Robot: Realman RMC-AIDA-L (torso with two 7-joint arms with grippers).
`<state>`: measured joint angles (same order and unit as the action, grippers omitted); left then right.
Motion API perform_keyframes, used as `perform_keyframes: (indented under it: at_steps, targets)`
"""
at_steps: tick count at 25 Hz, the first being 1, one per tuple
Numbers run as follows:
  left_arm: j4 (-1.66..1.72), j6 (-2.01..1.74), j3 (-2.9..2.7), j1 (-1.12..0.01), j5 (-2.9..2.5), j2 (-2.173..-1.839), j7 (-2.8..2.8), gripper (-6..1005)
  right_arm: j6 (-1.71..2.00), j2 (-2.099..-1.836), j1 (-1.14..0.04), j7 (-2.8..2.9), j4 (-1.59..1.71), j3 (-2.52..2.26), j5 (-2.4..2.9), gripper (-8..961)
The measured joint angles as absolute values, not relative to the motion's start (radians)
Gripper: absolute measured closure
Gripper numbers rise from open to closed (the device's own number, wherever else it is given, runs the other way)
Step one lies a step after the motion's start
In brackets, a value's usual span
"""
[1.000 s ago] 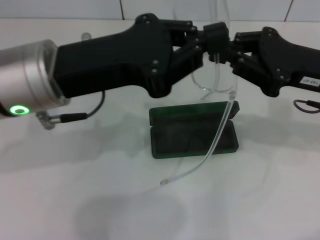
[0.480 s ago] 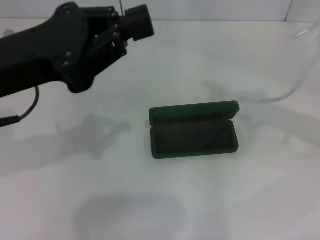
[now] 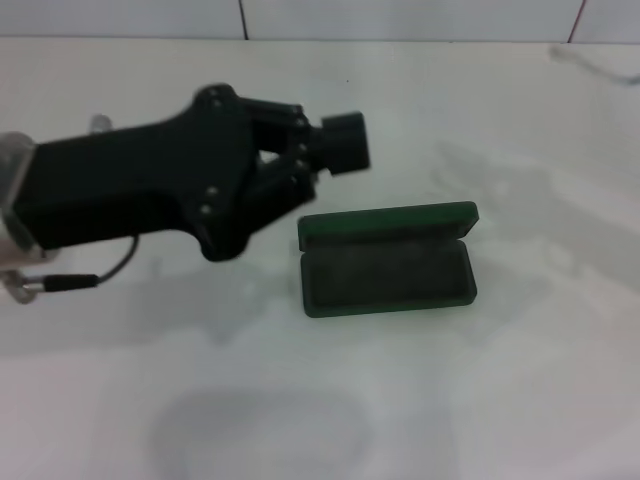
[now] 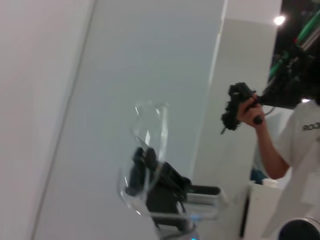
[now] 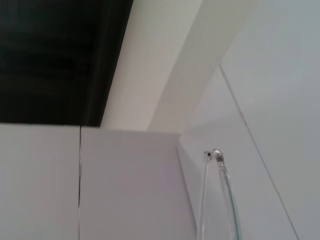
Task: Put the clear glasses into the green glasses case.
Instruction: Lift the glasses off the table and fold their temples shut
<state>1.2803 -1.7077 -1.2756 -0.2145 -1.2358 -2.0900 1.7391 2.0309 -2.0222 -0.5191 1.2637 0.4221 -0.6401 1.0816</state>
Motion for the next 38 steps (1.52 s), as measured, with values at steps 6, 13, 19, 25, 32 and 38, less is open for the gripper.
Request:
perform_keyframes:
  at_steps: [6,13,19,25,32,38]
  targets:
    - [1.182,-1.707,-1.345,-0.278,-1.229,-2.093,1.684,955,2.032,-2.025,-0.596,1.246,0.342,-0.640,1.070,862]
    - [1.134,-1.700,-1.406,-0.326,-1.203,-2.095,1.646,955,2.006,-2.028,-0.658,1.179,0.266,-0.720,1.070,862]
    - [1.128,-1.684,-1.419,-0.339,-1.149,-2.096,1.610,955,1.981,-2.028,-0.686,1.130,0.218,-0.787,1.069,862]
    - [1.124,-1.679,-1.415,-0.340,-1.098,-2.095,1.584,955,1.958,-2.028,-0.694,1.114,0.201,-0.828,1.077,862]
    - [1.112,-1.678,-1.412,-0.335,-1.079,-2.095,1.565,955,1.940,-2.028,-0.696,1.112,0.206,-0.895,1.079,861]
    - [1.079,-1.678,-1.411,-0.340,-1.055,-2.092,1.555,955,1.924,-2.023,-0.696,1.112,0.210,-0.947,1.079,861]
